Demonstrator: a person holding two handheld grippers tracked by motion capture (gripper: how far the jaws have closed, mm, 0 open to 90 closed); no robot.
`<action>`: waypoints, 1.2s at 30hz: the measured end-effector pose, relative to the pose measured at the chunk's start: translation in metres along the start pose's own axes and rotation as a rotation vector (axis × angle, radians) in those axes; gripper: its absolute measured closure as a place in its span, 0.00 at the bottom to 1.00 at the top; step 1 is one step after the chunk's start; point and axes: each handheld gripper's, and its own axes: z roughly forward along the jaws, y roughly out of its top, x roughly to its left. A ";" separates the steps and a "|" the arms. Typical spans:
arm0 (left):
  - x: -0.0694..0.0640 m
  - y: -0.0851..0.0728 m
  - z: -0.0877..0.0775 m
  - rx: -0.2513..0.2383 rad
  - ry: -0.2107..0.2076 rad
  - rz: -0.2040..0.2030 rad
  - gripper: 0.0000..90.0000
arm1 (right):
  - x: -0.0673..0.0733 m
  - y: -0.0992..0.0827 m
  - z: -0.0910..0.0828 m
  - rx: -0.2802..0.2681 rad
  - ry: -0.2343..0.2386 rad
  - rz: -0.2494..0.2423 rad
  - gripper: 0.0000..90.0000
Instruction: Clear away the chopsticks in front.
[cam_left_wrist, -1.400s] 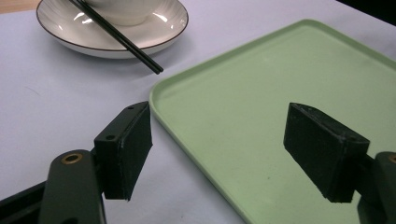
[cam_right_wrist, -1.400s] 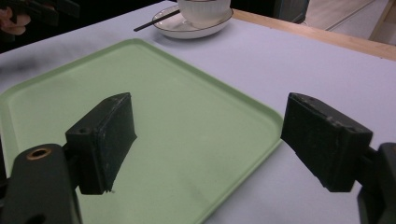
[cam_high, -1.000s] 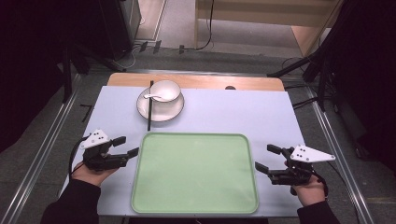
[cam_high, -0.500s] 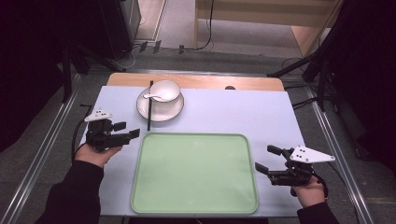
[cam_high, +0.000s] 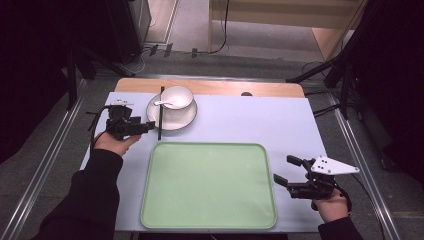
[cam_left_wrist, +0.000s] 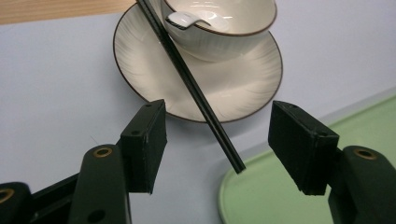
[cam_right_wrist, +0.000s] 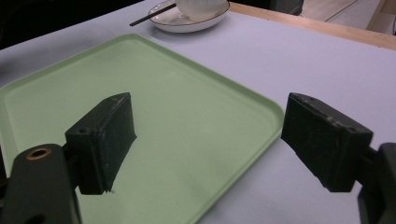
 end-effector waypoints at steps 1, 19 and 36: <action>0.001 0.003 0.003 0.004 0.010 -0.002 0.43 | 0.000 0.000 0.000 0.000 0.001 0.000 0.20; 0.007 0.017 0.048 0.079 0.060 -0.041 0.50 | 0.000 0.001 0.000 -0.010 0.005 -0.009 0.21; 0.009 0.020 0.067 0.107 0.089 -0.065 0.58 | 0.002 0.001 0.001 -0.003 0.017 -0.020 0.22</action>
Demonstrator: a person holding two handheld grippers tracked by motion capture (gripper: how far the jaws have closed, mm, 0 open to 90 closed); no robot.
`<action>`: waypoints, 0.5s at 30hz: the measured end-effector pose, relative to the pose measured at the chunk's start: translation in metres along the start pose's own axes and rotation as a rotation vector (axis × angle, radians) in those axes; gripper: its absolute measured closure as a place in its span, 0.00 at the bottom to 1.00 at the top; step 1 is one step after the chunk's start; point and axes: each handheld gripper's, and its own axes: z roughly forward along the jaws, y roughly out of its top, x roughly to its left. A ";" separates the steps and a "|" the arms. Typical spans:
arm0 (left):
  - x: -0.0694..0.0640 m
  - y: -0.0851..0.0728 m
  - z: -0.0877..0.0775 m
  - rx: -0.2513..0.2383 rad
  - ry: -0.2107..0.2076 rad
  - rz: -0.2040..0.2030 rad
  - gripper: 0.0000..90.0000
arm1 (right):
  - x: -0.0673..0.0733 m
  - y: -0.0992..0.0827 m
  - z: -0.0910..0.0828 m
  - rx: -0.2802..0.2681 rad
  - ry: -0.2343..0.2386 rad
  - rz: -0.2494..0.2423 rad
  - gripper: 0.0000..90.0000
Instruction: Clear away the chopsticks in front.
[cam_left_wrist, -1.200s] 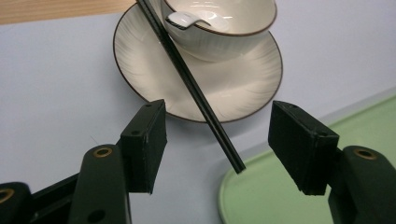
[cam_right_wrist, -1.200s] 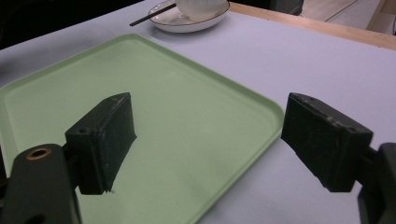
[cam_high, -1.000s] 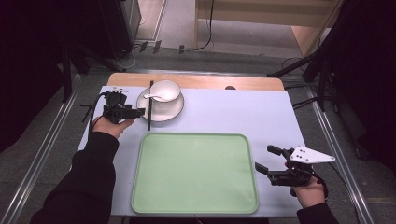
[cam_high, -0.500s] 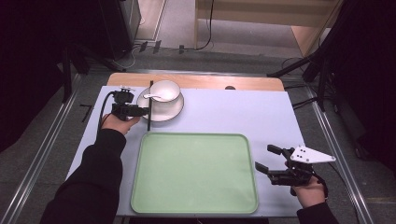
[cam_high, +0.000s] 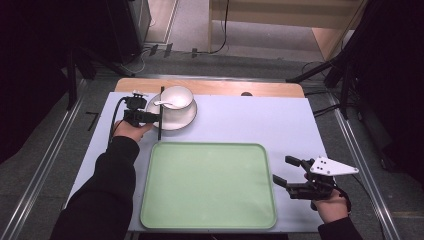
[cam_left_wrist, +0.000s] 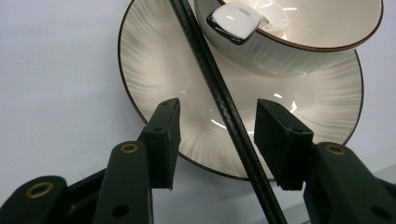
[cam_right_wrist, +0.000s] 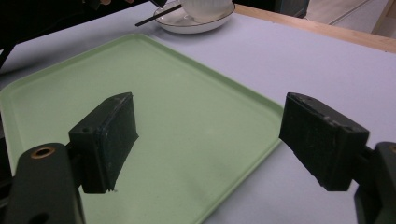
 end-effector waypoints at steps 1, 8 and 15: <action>0.000 0.000 0.000 0.004 0.002 0.001 0.58 | 0.000 0.000 0.000 0.001 0.000 0.003 0.22; 0.000 -0.001 0.002 0.012 0.010 -0.001 0.60 | 0.000 0.000 0.000 0.003 -0.001 0.007 0.22; 0.000 -0.002 0.008 0.023 0.015 0.004 0.63 | 0.000 0.000 0.000 0.003 0.001 0.002 0.22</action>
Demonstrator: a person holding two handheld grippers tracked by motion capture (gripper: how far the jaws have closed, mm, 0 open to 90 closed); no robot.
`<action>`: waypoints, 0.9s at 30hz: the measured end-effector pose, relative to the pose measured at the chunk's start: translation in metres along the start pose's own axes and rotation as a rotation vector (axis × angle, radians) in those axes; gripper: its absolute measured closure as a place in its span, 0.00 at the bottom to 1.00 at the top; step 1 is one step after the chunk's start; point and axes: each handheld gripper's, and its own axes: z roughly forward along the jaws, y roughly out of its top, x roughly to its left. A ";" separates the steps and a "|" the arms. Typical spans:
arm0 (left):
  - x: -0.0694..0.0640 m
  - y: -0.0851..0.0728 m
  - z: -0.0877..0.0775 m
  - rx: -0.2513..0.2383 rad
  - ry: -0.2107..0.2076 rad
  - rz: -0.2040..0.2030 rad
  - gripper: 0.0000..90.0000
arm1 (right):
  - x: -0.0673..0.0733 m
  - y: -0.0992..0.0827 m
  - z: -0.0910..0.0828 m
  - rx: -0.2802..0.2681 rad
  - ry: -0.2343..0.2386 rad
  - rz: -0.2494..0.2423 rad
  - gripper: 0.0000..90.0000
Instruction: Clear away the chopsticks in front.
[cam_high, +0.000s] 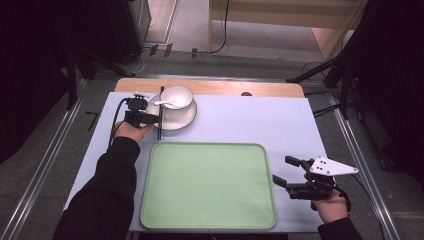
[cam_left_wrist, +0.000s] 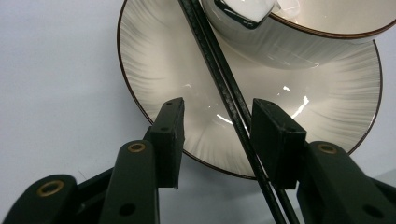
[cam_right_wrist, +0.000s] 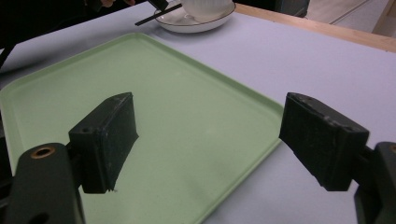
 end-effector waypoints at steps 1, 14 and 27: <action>0.000 0.000 0.001 -0.001 0.000 -0.001 0.64 | 0.000 0.000 0.000 0.000 0.001 0.000 0.22; 0.001 0.000 0.014 -0.026 0.025 -0.058 0.84 | 0.000 0.000 0.000 -0.001 0.000 -0.003 0.22; 0.005 0.002 0.017 -0.044 0.032 -0.165 0.96 | -0.001 0.000 -0.001 -0.004 -0.001 0.000 0.22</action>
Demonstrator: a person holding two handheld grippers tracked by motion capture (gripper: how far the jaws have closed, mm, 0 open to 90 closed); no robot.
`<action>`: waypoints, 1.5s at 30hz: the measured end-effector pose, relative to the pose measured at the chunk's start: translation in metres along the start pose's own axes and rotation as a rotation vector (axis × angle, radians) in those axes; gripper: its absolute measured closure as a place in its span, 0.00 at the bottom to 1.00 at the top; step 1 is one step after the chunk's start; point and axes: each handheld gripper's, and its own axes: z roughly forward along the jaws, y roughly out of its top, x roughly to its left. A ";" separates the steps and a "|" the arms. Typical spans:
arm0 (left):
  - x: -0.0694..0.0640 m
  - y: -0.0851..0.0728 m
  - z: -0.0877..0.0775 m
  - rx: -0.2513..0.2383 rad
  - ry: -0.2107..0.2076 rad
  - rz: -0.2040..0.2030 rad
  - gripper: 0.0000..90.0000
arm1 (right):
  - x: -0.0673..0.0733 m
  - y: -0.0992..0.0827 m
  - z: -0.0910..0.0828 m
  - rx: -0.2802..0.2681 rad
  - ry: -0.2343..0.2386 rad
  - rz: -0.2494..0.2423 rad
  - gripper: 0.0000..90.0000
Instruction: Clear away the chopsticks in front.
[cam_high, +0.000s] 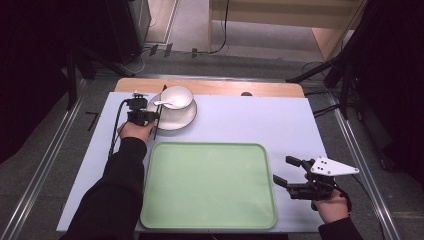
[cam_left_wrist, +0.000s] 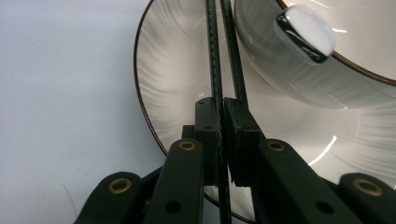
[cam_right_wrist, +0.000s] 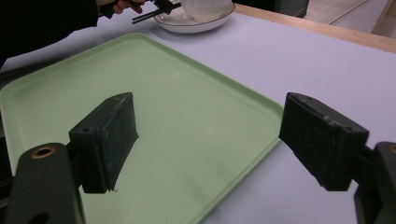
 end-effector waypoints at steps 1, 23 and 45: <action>0.000 0.000 0.000 0.003 0.001 -0.004 0.96 | 0.000 0.000 0.000 0.000 0.000 -0.001 0.22; 0.015 0.012 -0.054 -0.042 -0.015 -0.008 0.97 | 0.000 0.000 0.001 0.003 0.000 -0.004 0.22; -0.026 -0.020 -0.142 -0.030 -0.189 0.106 0.97 | -0.002 0.003 0.006 0.002 0.005 -0.010 0.22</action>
